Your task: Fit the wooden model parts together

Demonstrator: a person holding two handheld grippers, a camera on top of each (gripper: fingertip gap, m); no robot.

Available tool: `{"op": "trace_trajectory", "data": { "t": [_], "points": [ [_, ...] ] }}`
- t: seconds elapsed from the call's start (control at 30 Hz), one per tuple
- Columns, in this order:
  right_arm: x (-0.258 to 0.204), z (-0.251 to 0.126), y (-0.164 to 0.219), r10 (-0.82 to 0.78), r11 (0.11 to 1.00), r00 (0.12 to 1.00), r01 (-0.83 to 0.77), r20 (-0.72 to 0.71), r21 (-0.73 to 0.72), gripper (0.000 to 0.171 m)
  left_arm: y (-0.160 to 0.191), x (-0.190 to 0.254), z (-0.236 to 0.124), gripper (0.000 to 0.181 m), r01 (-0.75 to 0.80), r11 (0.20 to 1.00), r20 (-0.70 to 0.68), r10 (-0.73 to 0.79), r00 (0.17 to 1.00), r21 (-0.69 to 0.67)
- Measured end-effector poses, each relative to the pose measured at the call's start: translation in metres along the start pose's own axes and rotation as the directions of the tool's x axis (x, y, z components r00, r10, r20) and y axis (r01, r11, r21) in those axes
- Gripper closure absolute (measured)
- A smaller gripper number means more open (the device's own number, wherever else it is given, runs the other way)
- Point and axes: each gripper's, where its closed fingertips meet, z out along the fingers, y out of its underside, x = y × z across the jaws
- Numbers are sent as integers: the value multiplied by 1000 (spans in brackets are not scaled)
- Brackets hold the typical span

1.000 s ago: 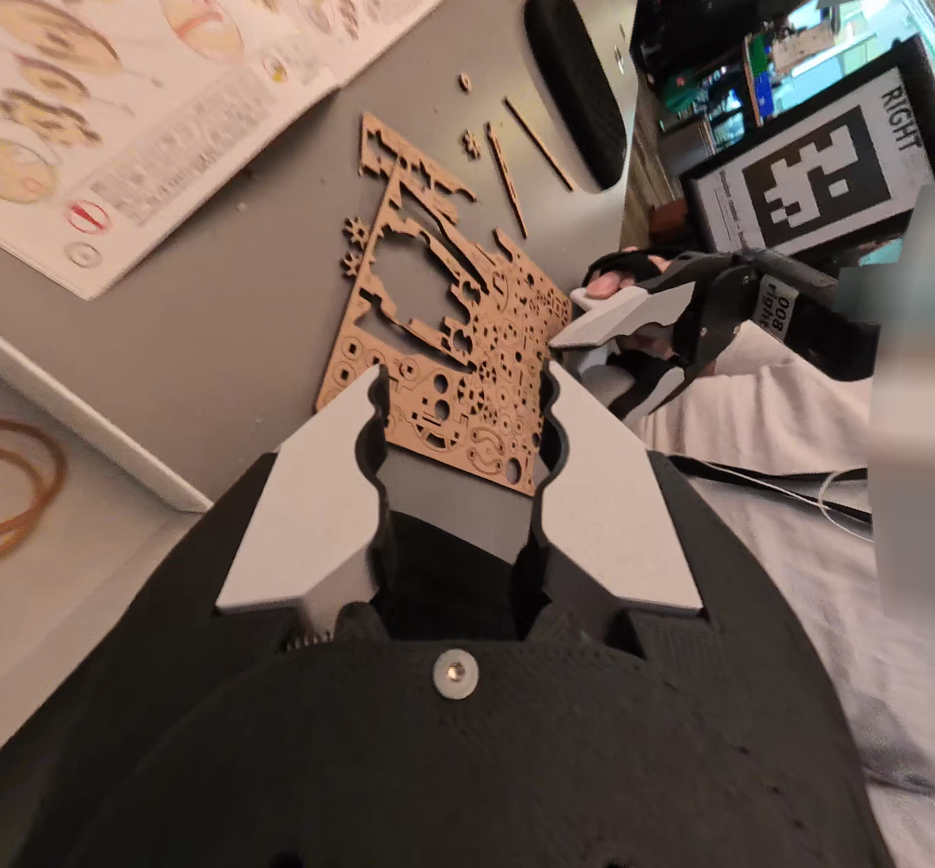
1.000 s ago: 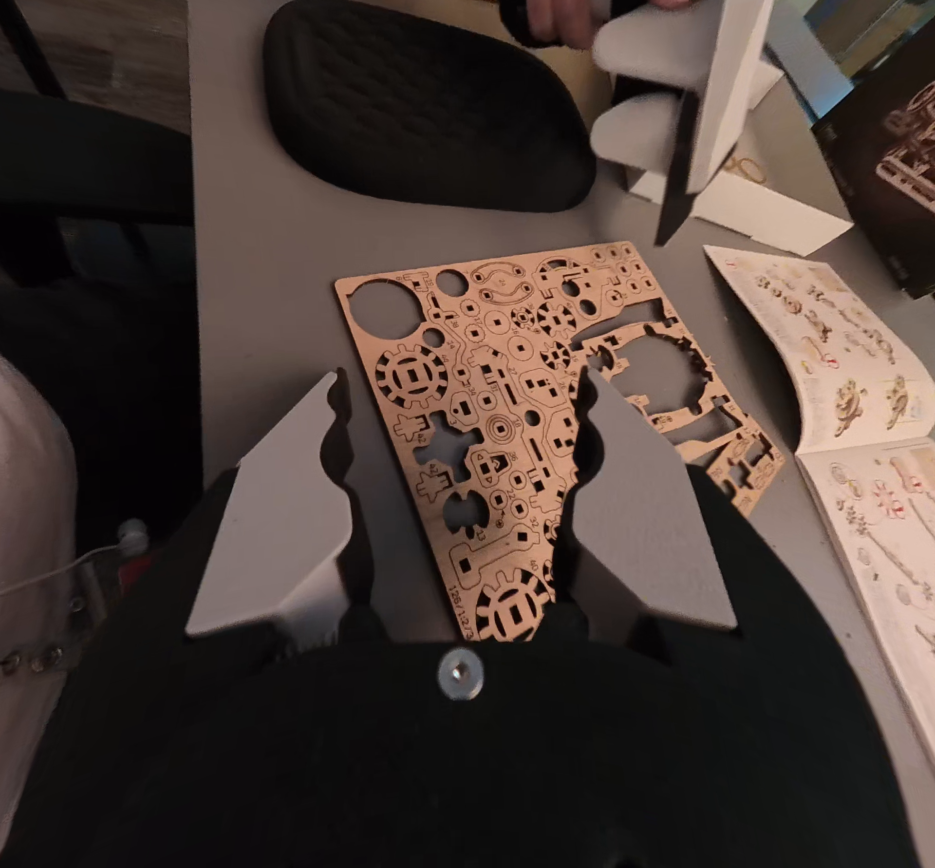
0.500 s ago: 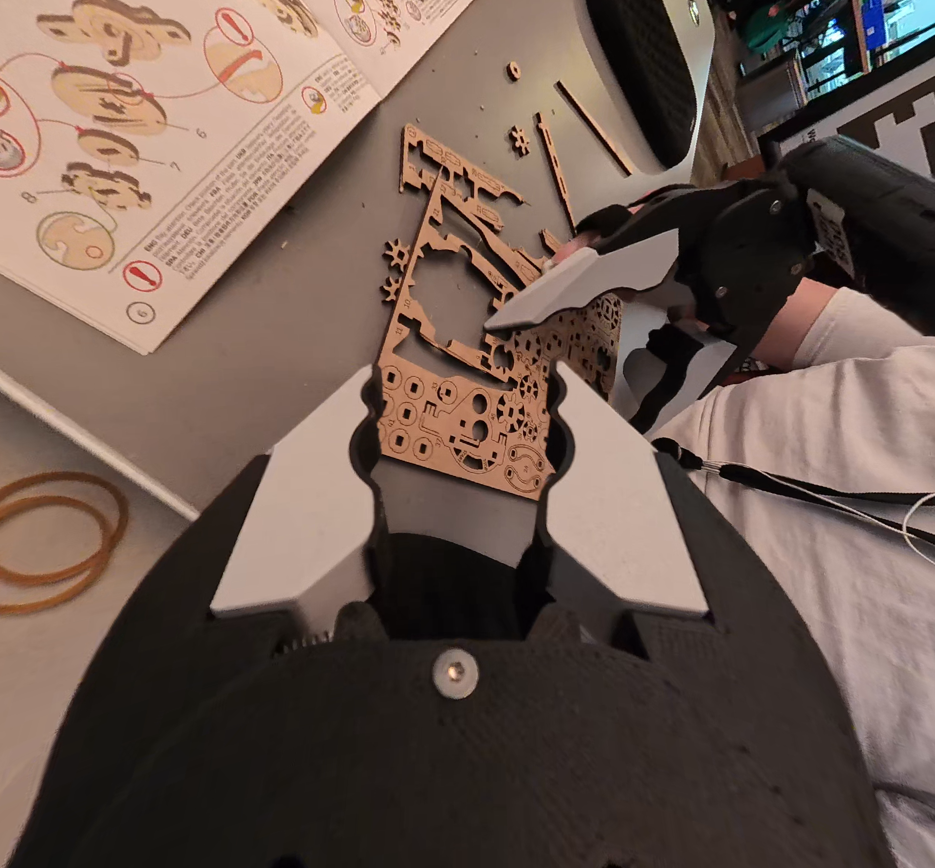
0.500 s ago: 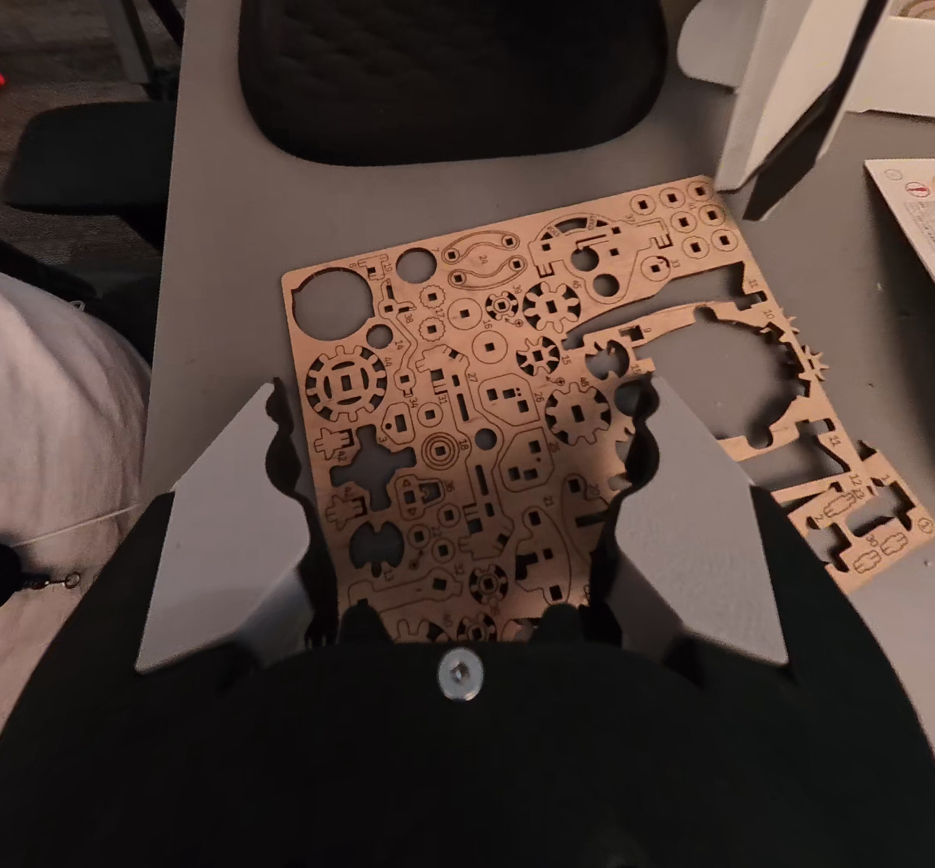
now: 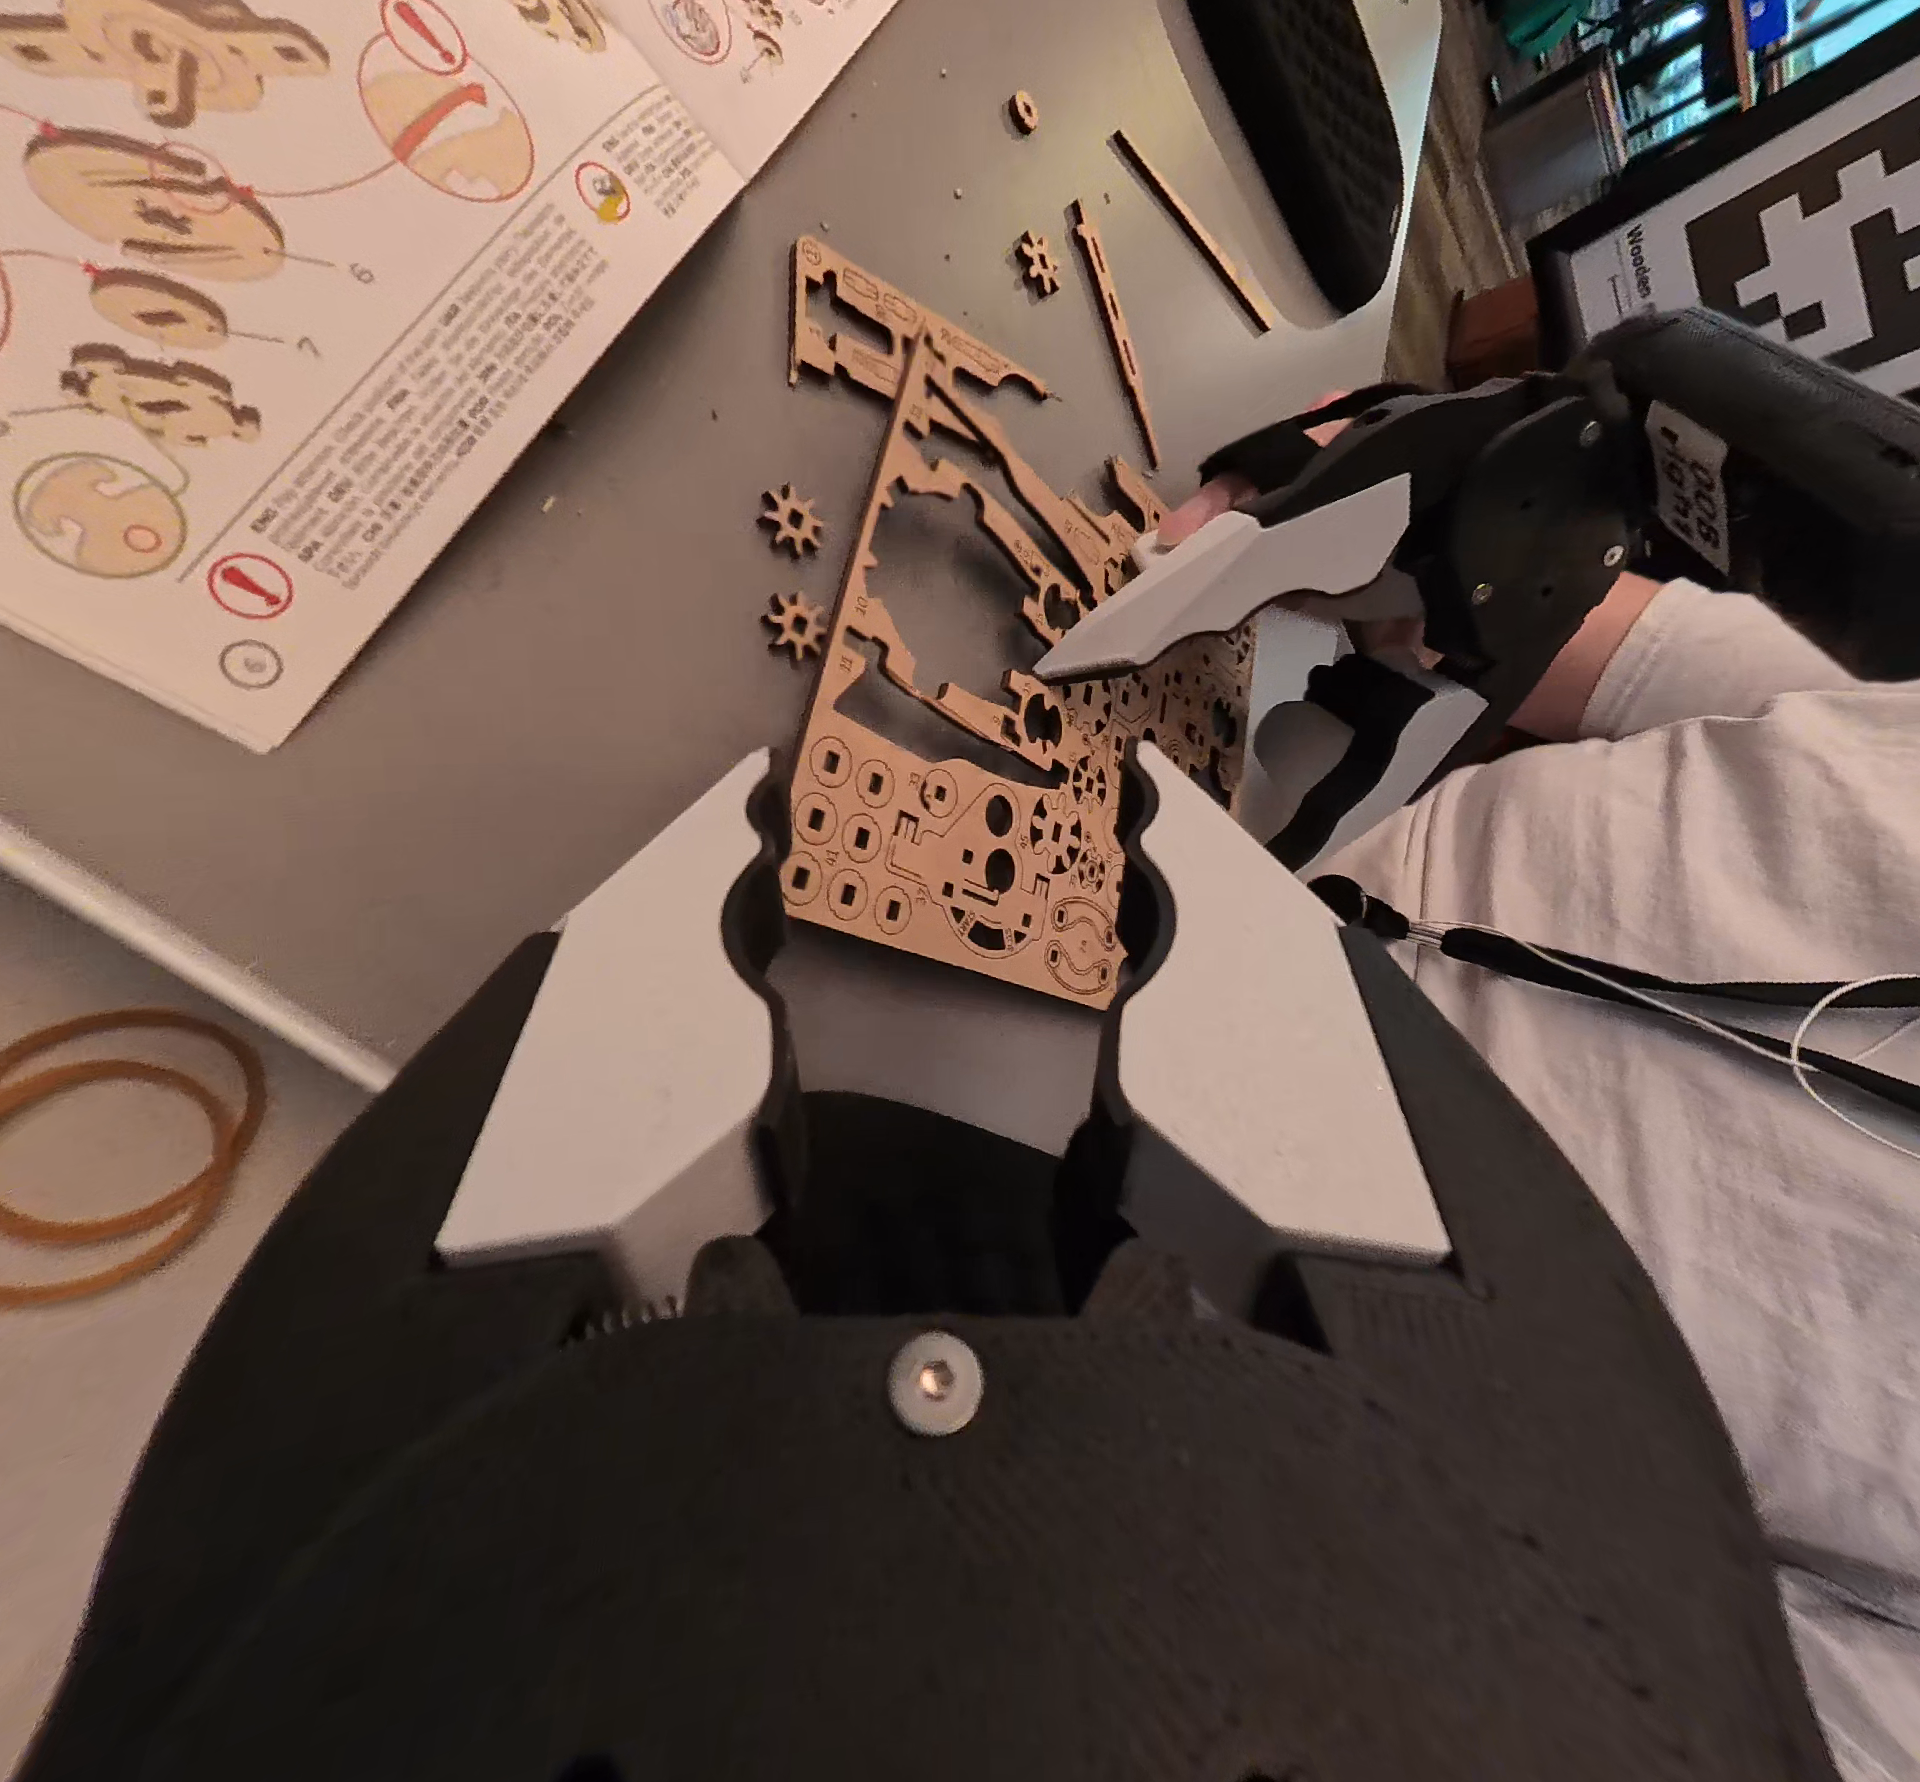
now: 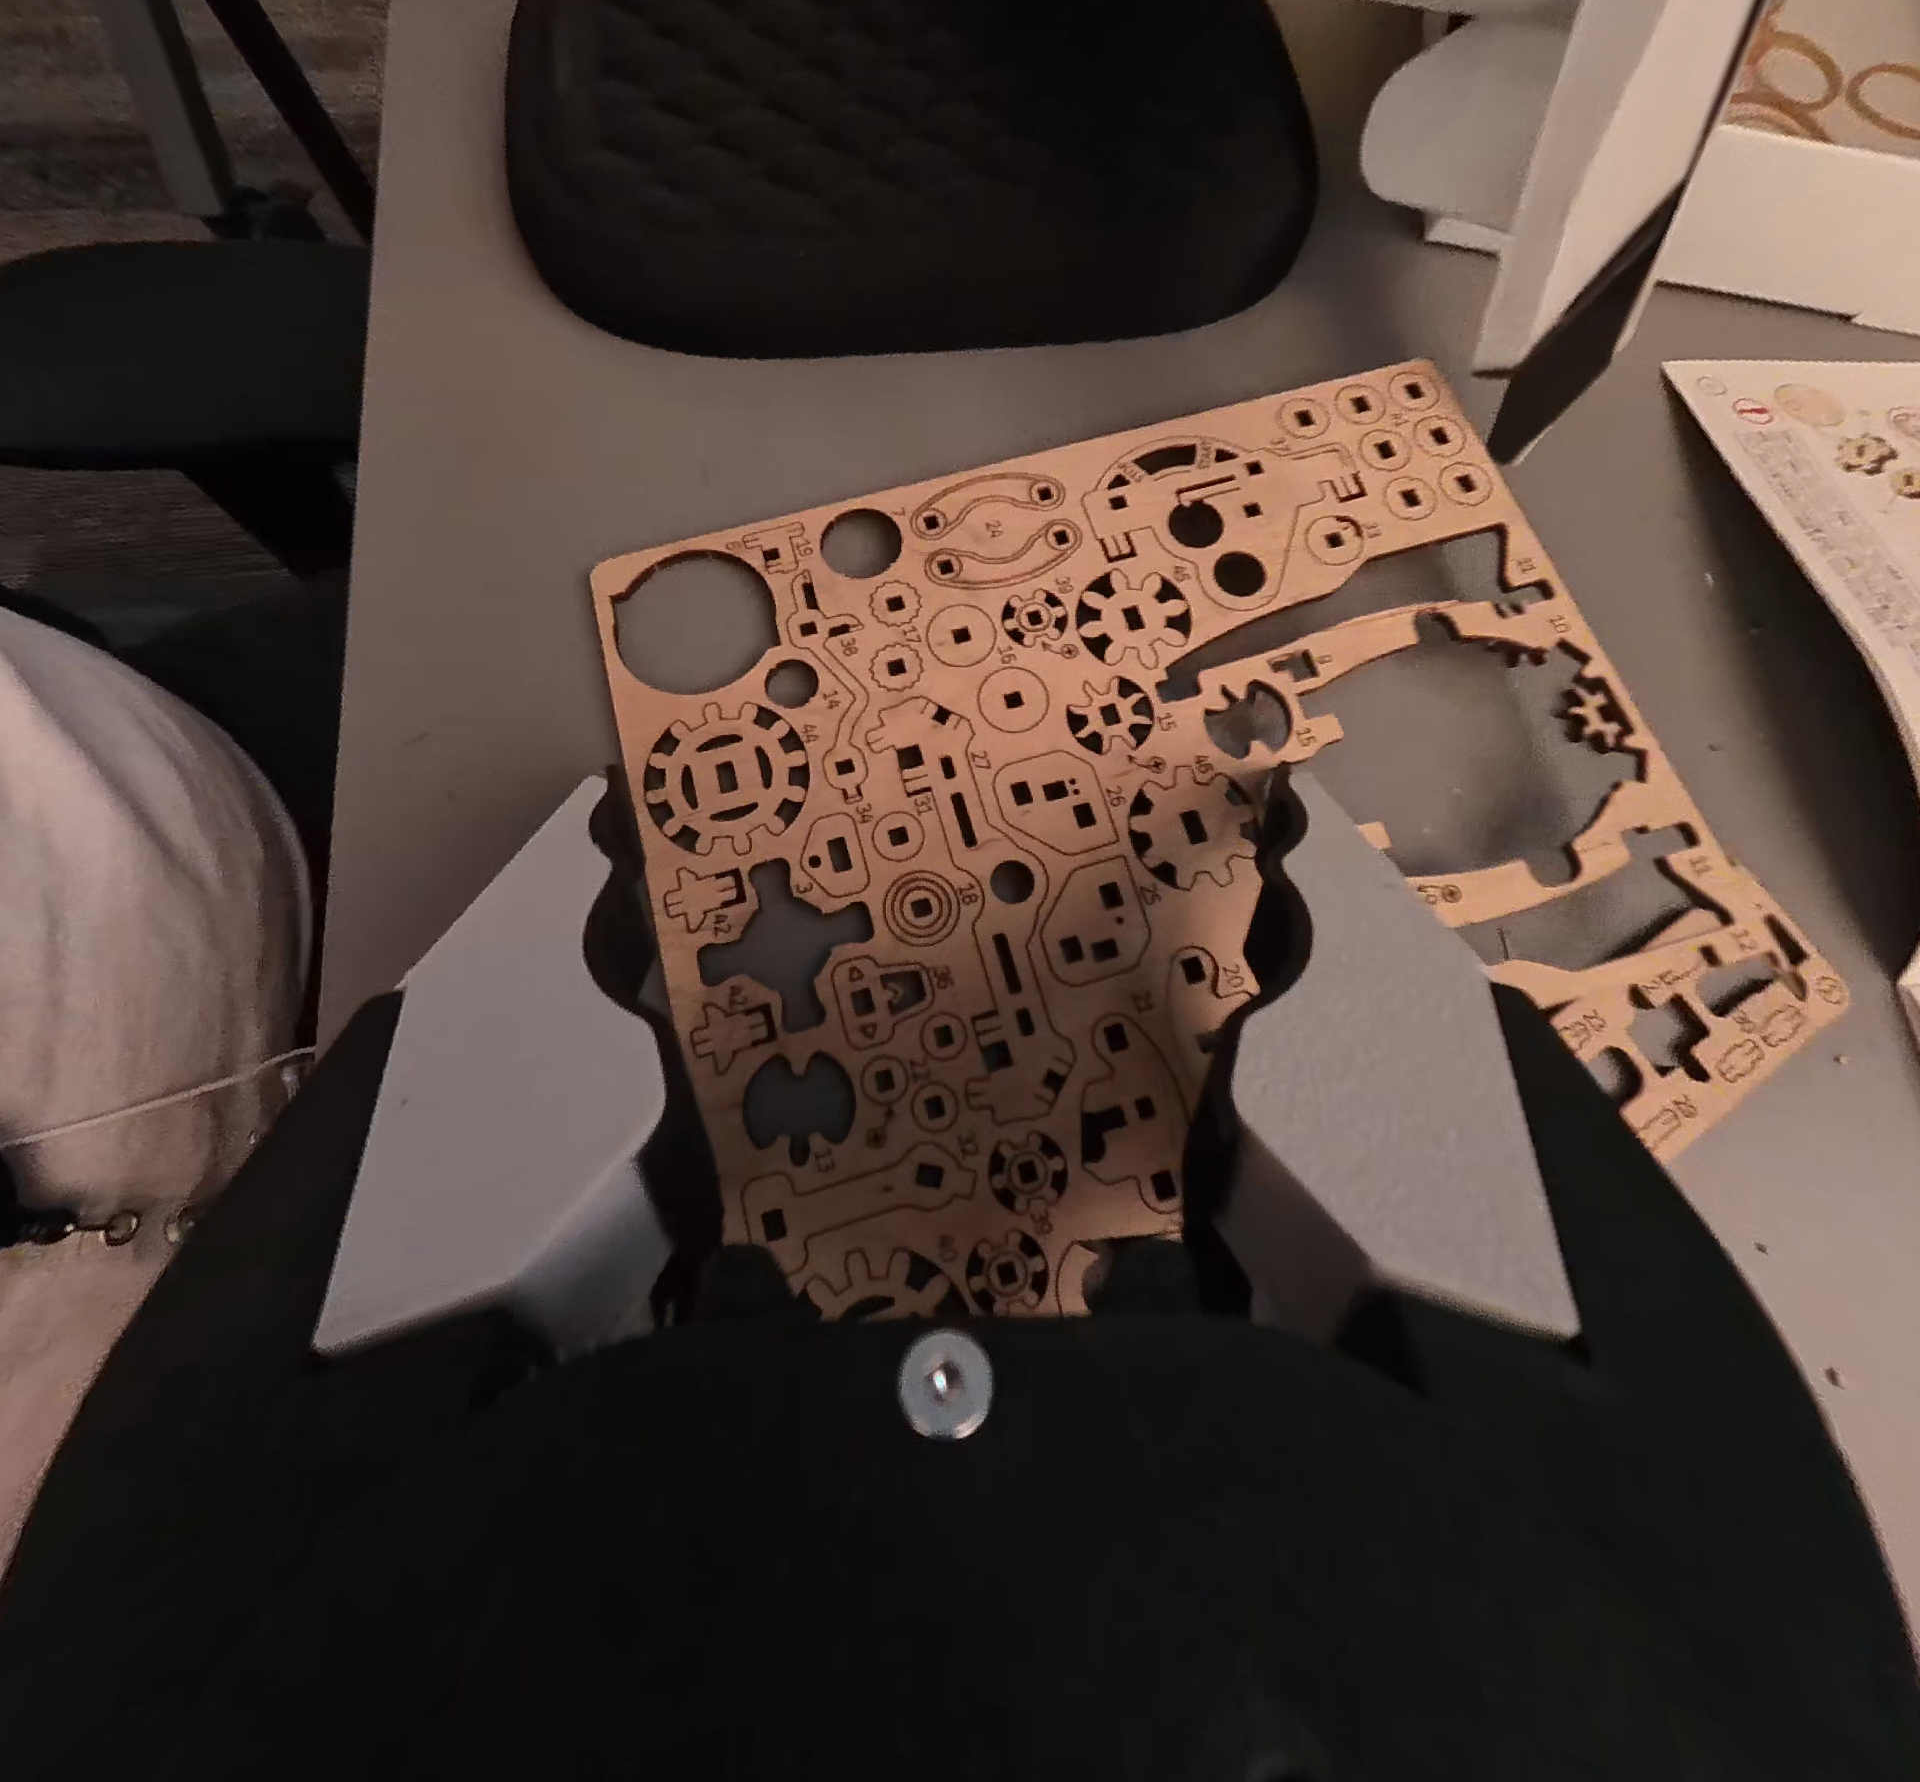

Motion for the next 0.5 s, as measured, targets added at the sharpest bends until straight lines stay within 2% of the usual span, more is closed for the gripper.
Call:
{"op": "trace_trajectory", "data": {
  "t": [0.3, 0.4, 0.5],
  "points": [
    [0, -7, -7, -101, 993, 989, 107, -106, 53, 55, -8, 8, 3, 119, 19, 1000, -82, -21, 996, -21],
    [0, -8, -10, -129, 988, 984, 138, -125, 65, 54, -4, 22, 5, 134, 31, 997, -162, -42, 986, -65],
    [-1, -13, -11, -191, 978, 972, 201, -138, 60, 53, -2, 24, 2, 167, 13, 997, -165, -26, 986, -76]
  ]
}}
